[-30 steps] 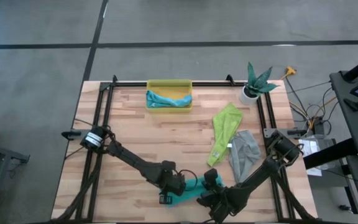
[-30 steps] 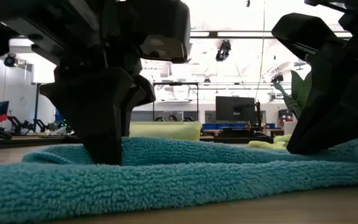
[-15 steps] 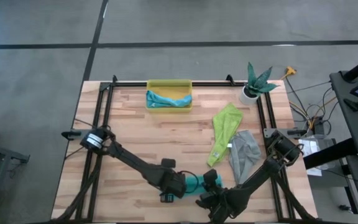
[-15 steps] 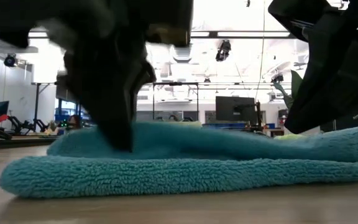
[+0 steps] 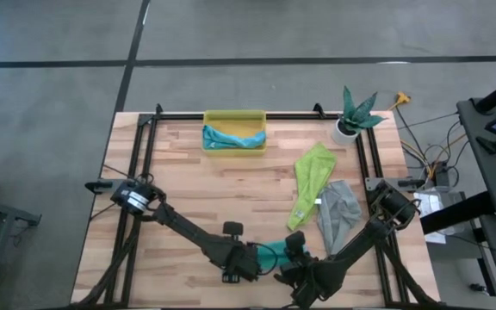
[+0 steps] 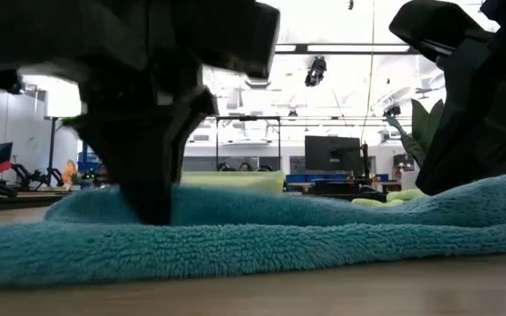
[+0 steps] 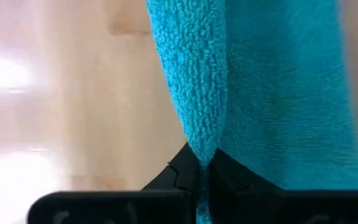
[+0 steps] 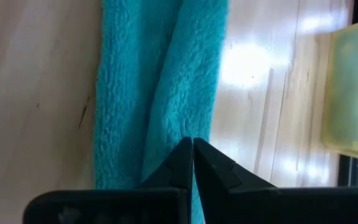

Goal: Roll microfiber towels into tight, uniform cylinder then place into a basket
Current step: Roll the light blue towel

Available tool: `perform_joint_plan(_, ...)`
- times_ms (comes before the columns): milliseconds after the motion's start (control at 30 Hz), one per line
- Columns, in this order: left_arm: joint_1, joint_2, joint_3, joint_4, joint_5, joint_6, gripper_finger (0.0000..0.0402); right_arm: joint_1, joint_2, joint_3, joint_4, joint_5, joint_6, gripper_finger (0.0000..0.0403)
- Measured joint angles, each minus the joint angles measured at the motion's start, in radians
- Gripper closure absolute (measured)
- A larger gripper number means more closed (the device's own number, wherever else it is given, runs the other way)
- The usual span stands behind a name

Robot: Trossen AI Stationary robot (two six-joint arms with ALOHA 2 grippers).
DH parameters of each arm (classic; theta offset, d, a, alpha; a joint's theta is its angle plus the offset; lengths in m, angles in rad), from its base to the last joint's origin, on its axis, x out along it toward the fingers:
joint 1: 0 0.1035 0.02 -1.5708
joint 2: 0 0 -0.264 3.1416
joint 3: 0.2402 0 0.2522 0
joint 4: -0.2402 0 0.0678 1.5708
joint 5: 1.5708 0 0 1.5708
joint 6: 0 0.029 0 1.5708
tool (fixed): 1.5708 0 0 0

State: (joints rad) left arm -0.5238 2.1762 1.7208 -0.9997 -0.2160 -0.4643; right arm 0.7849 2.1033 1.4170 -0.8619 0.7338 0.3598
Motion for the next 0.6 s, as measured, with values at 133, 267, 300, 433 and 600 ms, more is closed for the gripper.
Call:
perform_joint_plan(133, -0.01, 0.018, 0.015, -0.046, -0.045, 0.0, 0.0401, 0.002, 0.0, 0.0, -0.015, 0.0, 0.023, 0.0394)
perform_joint_plan(267, -0.016, 0.044, 0.015, -0.049, -0.059, 0.0, 0.0401, 0.003, 0.0, 0.0, -0.053, 0.0, 0.072, 0.0394)
perform_joint_plan(300, -0.019, 0.051, 0.016, -0.054, -0.067, 0.0, 0.0401, 0.003, 0.0, 0.0, -0.063, 0.0, 0.088, 0.0394)
perform_joint_plan(433, -0.028, 0.068, 0.02, -0.066, -0.102, 0.004, 0.0401, 0.002, 0.0, 0.0, -0.082, 0.0, 0.127, 0.0394)
perform_joint_plan(600, -0.05, 0.075, 0.035, -0.101, -0.195, 0.009, 0.0401, 0.0, 0.0, 0.0, -0.082, 0.0, 0.149, 0.0394)
